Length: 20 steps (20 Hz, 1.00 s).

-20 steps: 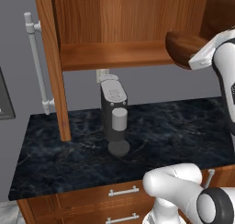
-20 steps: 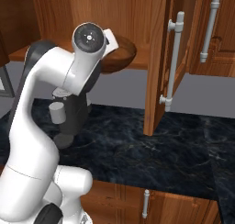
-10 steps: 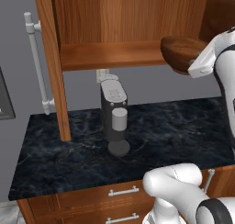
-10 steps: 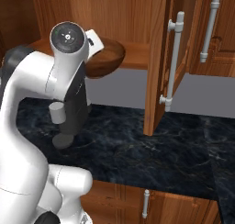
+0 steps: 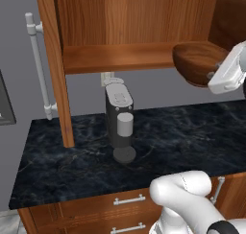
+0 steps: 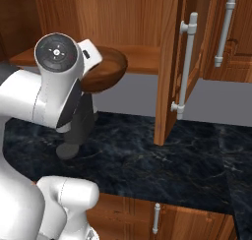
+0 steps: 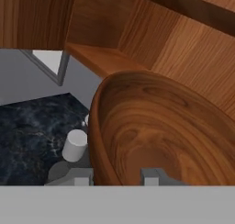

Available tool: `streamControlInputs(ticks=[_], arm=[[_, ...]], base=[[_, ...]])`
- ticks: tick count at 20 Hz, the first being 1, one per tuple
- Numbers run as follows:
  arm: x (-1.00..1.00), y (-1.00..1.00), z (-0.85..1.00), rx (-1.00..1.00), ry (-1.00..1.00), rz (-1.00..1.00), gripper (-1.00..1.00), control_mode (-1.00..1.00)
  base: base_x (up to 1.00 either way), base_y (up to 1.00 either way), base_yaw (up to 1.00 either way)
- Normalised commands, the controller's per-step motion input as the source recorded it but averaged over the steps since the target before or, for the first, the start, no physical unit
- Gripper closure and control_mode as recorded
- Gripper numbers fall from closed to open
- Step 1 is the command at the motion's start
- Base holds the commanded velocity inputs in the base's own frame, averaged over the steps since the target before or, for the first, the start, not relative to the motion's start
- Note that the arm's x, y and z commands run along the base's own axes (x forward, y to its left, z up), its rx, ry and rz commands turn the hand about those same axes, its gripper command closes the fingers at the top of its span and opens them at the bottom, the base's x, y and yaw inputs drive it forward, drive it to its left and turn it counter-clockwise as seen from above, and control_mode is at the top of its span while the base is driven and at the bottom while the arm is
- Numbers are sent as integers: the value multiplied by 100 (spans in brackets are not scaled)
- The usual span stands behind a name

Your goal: Move the bowls from the cabinet to the plates on the dining table.

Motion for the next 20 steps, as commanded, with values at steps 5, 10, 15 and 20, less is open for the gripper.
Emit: streamControlInputs(ticks=[5,10,15,20], arm=[[-46,5,0,0,2,2,100,-100],[-46,7,0,-1,7,1,100,-100],[-42,4,-4,-1,9,0,100,-100],[-22,13,-38,0,5,0,100,-100]], base=[[0,0,0],[0,0,0],[0,0,0],[0,0,0]])
